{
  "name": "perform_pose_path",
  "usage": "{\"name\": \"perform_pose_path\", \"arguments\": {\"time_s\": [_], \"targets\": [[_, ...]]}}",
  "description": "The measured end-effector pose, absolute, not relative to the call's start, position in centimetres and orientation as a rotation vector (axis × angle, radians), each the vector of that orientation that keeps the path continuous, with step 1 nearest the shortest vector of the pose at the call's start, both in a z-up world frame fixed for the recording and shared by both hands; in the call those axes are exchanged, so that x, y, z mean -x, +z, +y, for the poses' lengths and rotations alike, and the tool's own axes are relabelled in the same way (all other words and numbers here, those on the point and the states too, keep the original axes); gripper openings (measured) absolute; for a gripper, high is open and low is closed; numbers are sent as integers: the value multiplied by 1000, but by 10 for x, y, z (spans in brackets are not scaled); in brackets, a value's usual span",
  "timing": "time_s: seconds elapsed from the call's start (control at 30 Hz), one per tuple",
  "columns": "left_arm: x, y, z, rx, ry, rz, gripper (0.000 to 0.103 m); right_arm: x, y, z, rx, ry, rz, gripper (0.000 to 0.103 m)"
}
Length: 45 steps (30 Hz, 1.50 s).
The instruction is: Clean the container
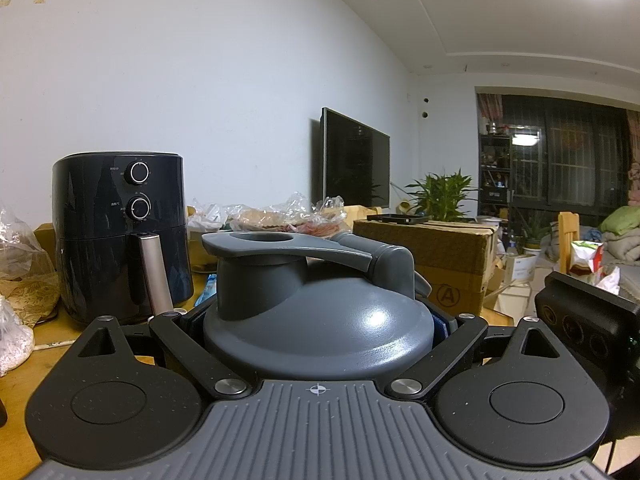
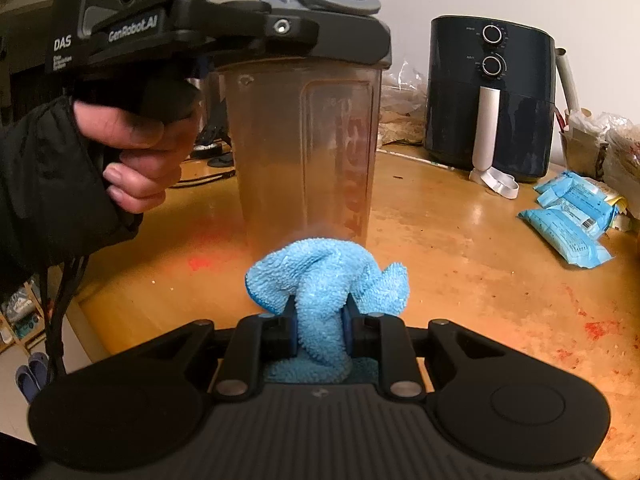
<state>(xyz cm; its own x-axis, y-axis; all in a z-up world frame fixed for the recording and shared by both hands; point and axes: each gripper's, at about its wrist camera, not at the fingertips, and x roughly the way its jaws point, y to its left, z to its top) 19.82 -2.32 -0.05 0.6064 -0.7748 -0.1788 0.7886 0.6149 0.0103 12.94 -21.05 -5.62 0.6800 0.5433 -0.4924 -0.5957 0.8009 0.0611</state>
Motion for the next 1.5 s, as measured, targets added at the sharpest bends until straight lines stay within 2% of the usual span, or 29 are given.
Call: {"name": "perform_pose_path", "arguments": {"time_s": [0.43,1.1,1.5], "targets": [[-198,-1,-22,-92,-903,165,95,-121,-48,-217,66,631,432,16],[-196,0,-23,-93,-898,167,95,-95,-17,-229,-5,629,150,16],[-196,-1,-24,-91,-894,164,95,-93,-14,-231,-29,626,121,17]]}}
